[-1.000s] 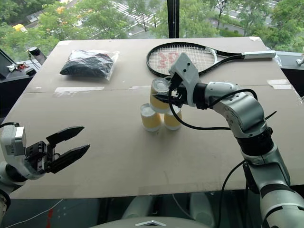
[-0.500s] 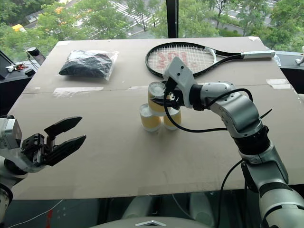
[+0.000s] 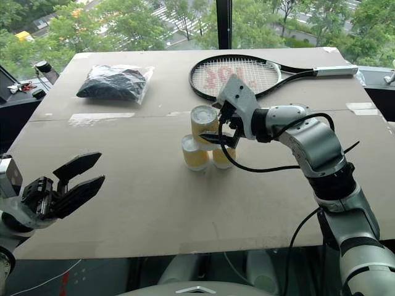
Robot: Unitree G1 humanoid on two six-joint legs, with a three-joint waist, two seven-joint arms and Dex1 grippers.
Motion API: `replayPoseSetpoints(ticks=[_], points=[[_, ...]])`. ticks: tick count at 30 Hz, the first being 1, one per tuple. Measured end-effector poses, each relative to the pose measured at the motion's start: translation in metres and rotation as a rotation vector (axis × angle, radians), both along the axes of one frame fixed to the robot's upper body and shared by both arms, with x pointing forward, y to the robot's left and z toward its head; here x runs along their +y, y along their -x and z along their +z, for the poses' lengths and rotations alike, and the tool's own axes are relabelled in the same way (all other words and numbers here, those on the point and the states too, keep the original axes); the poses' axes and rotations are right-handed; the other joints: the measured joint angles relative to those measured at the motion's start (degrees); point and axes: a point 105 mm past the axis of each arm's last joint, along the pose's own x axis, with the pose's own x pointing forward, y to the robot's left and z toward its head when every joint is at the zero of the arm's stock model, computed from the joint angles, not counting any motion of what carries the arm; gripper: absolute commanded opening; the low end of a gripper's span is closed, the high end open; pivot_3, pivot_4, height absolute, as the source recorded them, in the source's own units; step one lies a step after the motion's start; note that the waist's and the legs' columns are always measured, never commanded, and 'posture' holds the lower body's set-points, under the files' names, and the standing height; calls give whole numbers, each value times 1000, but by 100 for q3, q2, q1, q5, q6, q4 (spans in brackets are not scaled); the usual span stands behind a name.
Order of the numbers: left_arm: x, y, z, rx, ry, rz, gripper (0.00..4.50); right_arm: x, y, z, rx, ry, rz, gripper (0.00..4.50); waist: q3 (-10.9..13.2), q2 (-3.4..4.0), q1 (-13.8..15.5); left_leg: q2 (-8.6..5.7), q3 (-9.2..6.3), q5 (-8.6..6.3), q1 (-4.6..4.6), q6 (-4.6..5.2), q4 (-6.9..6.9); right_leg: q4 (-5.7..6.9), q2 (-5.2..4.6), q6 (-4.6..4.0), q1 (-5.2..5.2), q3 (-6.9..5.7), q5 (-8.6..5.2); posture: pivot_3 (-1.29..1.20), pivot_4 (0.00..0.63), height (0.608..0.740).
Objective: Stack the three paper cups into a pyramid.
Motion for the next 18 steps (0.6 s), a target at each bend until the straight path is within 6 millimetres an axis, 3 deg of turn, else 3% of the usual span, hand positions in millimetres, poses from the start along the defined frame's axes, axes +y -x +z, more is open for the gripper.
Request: replayPoseSetpoints(ticks=[3, 6, 9, 18], points=[[1, 2, -5, 21, -1, 12, 4500, -17, 7, 15, -53, -41, -5, 4462, -1, -2, 18, 0, 0, -1, -1, 0, -1, -2, -1, 0, 0, -1, 0, 0, 150, 740], [2, -3, -12, 43, -37, 53, 4500, -44, 22, 9, -46, -100, 2, 4462, -4, -9, 80, 0, -9, -2, -2, 2, -3, -14, -3, 0, 12, -12, 0, 0, 150, 740], [6, -9, -30, 121, -85, 139, 4500, -92, 41, -19, 32, -141, -66, 4462, -2, -10, 100, -2, -4, -8, -2, 12, -2, -23, -5, 1, 24, -7, 0, 0, 150, 740], [7, -16, -61, 256, -203, 217, 4500, -169, 78, -102, 181, -63, -306, 4462, -3, -7, 25, 4, 8, -9, 20, 12, -3, -8, 0, 0, 34, 0, 0, 0, 150, 740]])
